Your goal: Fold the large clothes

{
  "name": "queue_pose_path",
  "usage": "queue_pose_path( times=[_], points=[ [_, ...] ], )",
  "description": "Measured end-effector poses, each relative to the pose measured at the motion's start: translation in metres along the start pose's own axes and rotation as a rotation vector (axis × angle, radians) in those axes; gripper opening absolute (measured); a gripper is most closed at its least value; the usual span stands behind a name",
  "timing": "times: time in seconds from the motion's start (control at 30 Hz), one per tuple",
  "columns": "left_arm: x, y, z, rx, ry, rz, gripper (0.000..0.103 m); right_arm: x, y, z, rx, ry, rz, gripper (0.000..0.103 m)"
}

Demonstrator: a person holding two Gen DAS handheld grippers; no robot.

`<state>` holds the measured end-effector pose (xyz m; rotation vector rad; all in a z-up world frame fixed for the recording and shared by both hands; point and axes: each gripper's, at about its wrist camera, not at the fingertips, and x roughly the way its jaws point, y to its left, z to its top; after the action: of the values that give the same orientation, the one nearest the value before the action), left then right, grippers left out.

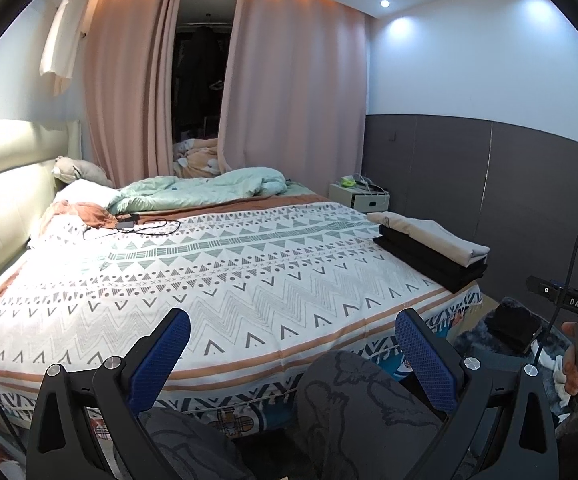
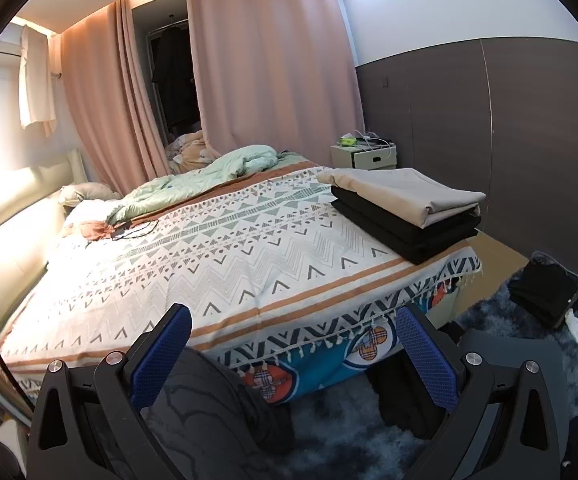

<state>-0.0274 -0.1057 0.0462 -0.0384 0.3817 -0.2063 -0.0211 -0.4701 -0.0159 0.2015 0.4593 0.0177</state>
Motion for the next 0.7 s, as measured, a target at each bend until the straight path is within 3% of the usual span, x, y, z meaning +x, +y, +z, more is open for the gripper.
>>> queue_pose_path(
  times=[0.7],
  points=[
    [-0.012, 0.004, -0.009, -0.016, 0.01, -0.003, 0.102, -0.007, 0.009, -0.009, -0.024, 0.007, 0.007, 0.103]
  ],
)
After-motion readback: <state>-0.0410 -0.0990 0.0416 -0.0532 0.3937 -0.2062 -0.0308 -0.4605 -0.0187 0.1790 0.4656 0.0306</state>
